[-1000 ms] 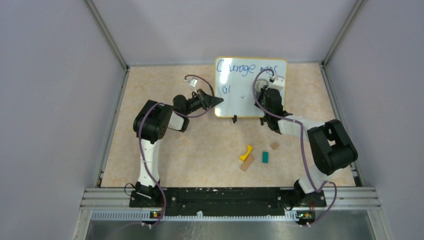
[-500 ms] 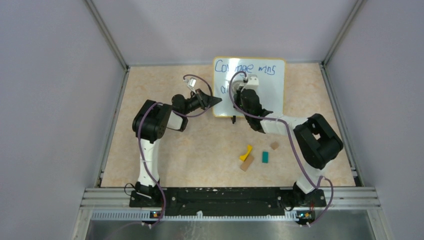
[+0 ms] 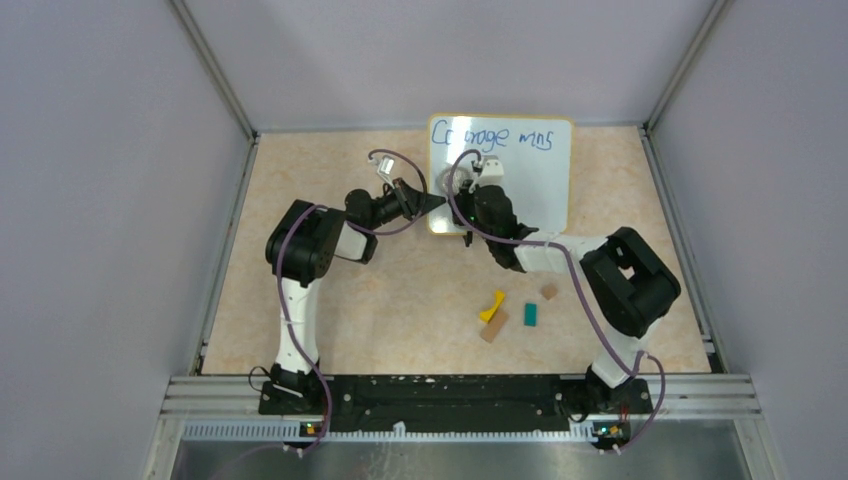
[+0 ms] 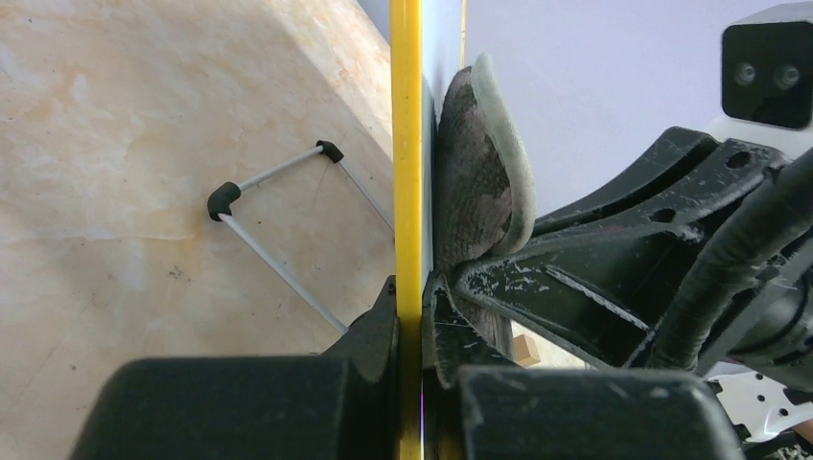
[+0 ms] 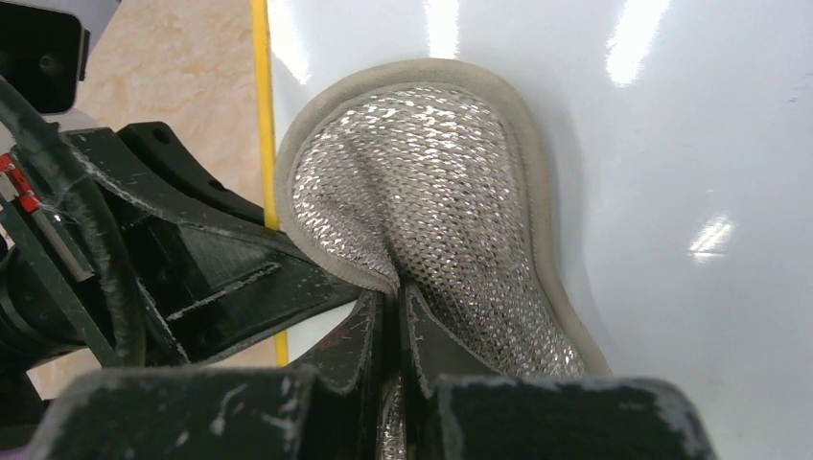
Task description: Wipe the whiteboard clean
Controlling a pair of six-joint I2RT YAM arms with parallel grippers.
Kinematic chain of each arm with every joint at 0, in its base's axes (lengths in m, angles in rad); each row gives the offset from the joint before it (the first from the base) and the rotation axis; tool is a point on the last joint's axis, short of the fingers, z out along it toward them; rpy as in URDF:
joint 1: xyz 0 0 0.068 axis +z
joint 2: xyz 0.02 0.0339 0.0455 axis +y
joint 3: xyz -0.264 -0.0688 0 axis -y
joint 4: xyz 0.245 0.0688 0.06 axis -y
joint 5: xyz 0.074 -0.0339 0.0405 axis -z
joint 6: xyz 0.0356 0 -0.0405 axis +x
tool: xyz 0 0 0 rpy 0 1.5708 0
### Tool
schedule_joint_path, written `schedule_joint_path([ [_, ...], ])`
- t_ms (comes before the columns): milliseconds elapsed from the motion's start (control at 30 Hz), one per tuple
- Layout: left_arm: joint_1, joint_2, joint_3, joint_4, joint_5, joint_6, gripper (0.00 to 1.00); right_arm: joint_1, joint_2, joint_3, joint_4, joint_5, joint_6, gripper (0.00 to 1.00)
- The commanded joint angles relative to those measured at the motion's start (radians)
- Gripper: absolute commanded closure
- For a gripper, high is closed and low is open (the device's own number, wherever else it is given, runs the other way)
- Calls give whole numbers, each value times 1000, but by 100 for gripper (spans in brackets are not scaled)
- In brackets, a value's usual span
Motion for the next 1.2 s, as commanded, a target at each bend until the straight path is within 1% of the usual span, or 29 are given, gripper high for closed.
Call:
schedule_joint_path([
  [0, 10, -9, -19, -66, -75, 176, 100, -92, -62, -65, -20, 17, 11, 100],
  [333, 14, -11, -12, -90, -70, 191, 100, -301, -162, -175, -50, 11, 23, 100],
  [467, 12, -9, -7, -98, -67, 194, 100, -320, -174, -170, -66, 43, -34, 100],
  [533, 12, -10, -6, -97, -69, 194, 100, -321, -175, -166, -60, 30, -40, 100],
  [667, 11, -6, -1, -95, -69, 193, 100, -302, -141, -136, -38, -35, -40, 100],
  [933, -1, -9, 8, -117, -78, 211, 100, -138, -31, 35, -61, -24, -65, 100],
  [1167, -6, -20, 4, -135, -86, 234, 100, -48, 77, 176, -70, -42, -59, 100],
])
